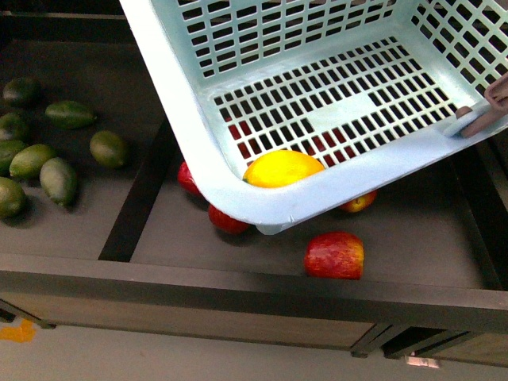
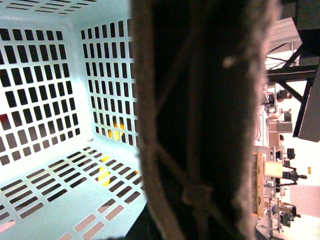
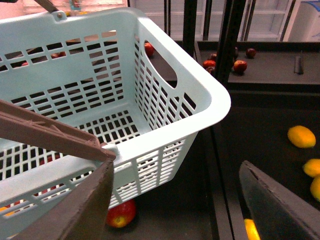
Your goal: Pick lemon and mango into basket
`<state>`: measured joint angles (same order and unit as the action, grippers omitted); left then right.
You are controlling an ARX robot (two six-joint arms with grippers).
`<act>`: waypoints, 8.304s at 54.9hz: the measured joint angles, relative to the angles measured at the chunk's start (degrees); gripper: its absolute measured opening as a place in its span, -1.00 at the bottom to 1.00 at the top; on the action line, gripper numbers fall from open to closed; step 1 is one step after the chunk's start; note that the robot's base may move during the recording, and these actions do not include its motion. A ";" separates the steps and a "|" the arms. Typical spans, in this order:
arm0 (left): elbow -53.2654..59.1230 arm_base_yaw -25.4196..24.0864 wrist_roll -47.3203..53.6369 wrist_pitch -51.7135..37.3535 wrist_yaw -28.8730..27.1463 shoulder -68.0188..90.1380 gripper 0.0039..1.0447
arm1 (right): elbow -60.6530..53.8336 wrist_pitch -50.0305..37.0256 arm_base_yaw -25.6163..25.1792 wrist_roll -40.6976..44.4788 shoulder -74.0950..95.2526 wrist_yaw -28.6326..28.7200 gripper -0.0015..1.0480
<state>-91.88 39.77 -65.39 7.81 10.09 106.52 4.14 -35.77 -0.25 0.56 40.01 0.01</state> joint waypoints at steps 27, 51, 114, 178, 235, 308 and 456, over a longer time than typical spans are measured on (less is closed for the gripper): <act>-0.02 0.28 -0.15 -0.02 -0.04 0.00 -0.93 | -0.04 0.13 0.04 -0.13 -0.24 0.00 0.83; 0.00 0.09 0.02 -0.02 0.15 0.00 -0.93 | -0.20 0.22 0.15 -0.15 -0.20 0.00 0.83; 0.02 0.09 0.00 -0.02 0.00 0.00 -0.93 | -0.22 0.22 0.15 -0.15 -0.22 0.00 0.83; 0.00 -0.26 0.31 -0.02 0.00 -0.02 -0.93 | 20.68 26.21 -18.16 2.54 18.25 -2.56 0.83; 0.02 0.04 0.07 -0.02 -0.17 -0.02 -0.93 | 55.65 17.35 -45.07 33.51 94.66 15.21 0.83; 0.02 0.04 0.11 -0.02 -0.22 -0.02 -0.93 | 60.04 17.66 -44.22 23.19 96.65 19.19 0.02; 0.24 0.00 0.15 0.02 -0.13 0.00 -0.93 | 5.20 0.33 0.13 -0.74 5.20 -0.02 -0.97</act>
<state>-91.64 39.77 -65.23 7.84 9.96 106.52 9.34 -35.44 -0.12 -0.19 45.21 -0.01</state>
